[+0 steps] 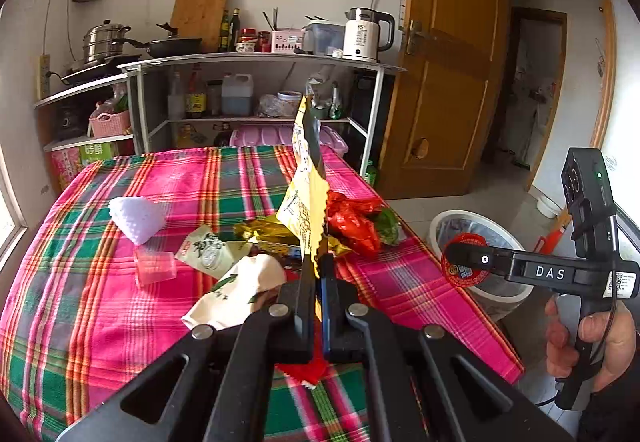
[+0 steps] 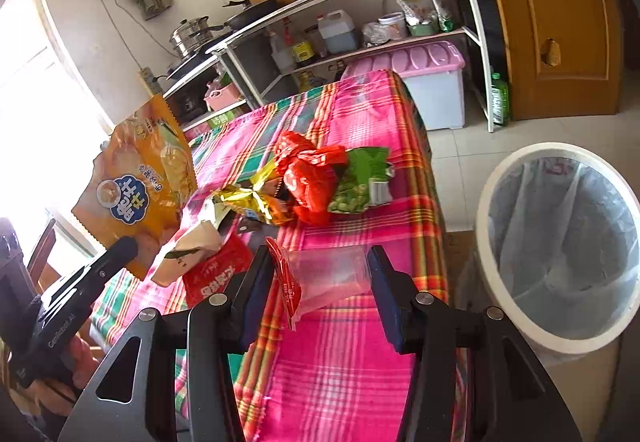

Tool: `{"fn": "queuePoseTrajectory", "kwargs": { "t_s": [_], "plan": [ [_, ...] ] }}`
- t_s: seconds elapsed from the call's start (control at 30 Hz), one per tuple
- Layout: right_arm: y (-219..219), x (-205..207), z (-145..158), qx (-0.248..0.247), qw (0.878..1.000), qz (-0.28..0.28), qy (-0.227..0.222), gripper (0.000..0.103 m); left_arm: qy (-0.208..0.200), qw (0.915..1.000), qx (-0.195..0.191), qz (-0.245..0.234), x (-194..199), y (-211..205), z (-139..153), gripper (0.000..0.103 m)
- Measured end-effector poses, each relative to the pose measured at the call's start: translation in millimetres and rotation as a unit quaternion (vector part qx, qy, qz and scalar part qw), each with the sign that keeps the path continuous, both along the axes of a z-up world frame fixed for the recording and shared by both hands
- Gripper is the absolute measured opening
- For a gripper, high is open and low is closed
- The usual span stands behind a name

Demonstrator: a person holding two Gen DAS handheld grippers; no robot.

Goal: Collect trash
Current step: 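Carry both held items over the white bin and open both tools to drop them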

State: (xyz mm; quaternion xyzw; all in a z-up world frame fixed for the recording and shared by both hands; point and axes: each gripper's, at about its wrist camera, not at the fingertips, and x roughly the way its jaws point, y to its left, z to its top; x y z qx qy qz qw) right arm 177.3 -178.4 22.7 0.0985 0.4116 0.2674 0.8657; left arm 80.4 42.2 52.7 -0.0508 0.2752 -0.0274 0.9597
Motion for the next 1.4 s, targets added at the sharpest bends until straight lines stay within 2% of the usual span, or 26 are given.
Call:
{"fn": "queuePoseTrajectory", "kwargs": {
  "t_s": [0.2, 0.4, 0.73, 0.97, 1.1, 1.23, 1.4],
  "plan": [
    [-53, 4, -6, -0.013, 0.998, -0.059, -0.002, 0.049, 0.014, 0.9984, -0.003, -0.054, 28, -44, -6, 0.002],
    [-105, 14, -19, -0.022, 0.993, -0.119, 0.008, 0.049, 0.024, 0.9934, 0.001, -0.112, 53, -94, -12, 0.002],
    [-152, 31, -46, -0.052, 0.983, -0.173, 0.034, 0.049, 0.062, 0.9812, -0.004, -0.182, 100, -163, -31, 0.002],
    [-167, 44, -67, -0.063, 0.98, -0.181, 0.061, 0.05, 0.109, 0.9729, -0.022, -0.203, 125, -192, -51, 0.002],
    [-170, 45, -75, -0.067, 0.978, -0.186, 0.071, 0.052, 0.126, 0.9704, -0.032, -0.204, 129, -195, -57, 0.004],
    [-174, 41, -74, -0.064, 0.977, -0.191, 0.068, 0.056, 0.129, 0.9702, -0.04, -0.201, 130, -192, -58, 0.019],
    [-171, 34, -67, -0.072, 0.978, -0.189, 0.054, 0.057, 0.117, 0.9733, -0.045, -0.193, 128, -181, -52, 0.019]
  ]
}}
